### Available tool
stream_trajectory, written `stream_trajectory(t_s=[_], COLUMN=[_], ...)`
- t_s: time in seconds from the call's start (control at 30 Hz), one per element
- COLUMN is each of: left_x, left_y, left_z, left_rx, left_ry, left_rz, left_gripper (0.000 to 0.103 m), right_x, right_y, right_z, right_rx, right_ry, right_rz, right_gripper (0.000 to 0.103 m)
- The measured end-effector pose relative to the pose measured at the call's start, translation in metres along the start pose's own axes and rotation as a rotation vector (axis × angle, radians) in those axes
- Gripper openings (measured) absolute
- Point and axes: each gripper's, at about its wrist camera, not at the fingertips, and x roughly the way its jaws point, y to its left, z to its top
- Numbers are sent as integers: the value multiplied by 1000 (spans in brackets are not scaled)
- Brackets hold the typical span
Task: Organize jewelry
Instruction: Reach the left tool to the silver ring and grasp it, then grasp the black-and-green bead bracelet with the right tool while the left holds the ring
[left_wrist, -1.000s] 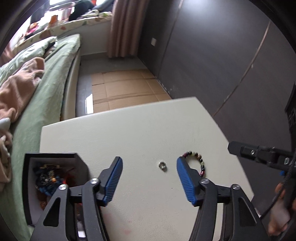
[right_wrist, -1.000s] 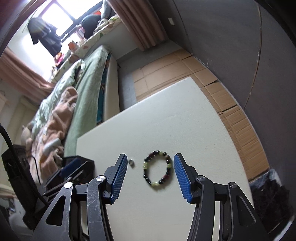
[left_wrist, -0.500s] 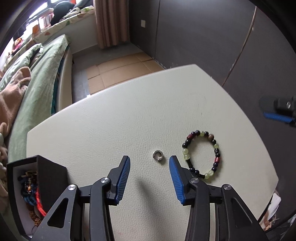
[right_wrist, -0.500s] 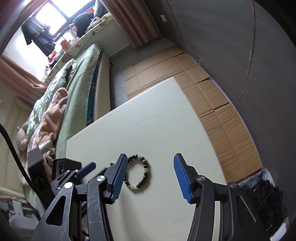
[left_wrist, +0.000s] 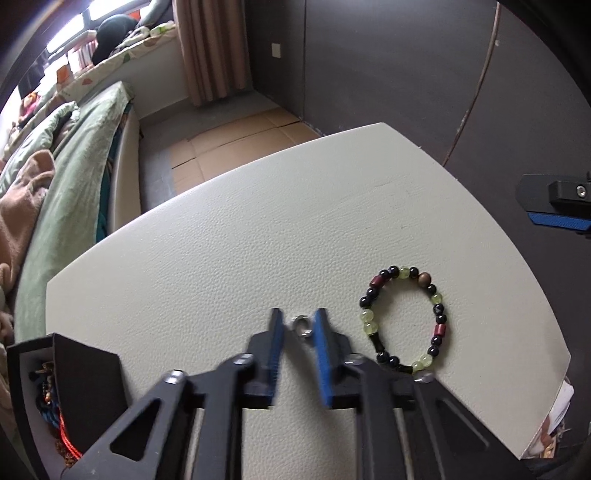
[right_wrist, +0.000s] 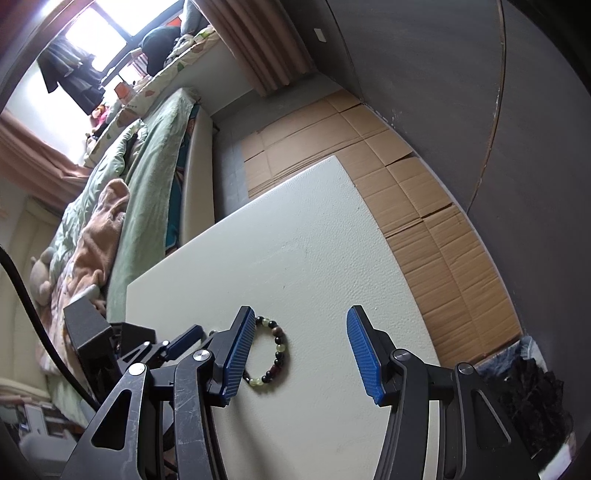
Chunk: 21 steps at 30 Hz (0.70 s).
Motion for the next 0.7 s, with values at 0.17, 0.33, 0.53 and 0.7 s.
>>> stream_trajectory(t_s=[0.17, 0.33, 0.53, 0.7], left_x=[-5, -24, -50, -84], left_y=[9, 23, 45, 68], left_z=[0, 2, 0, -3], left_rx=[-56, -106, -194, -253], left_ry=[1, -40, -89, -163], left_rz=[-27, -41, -51, -64], left_gripper=[13, 13, 13, 13], right_x=[8, 25, 44, 56], right_y=[6, 16, 29, 42], right_z=[-4, -8, -16, -21], right_rx=[-22, -63, -117, -178], right_ry=[20, 60, 101, 112], right_rz=[-16, -40, -77, -124], right_gripper=[53, 53, 52, 47])
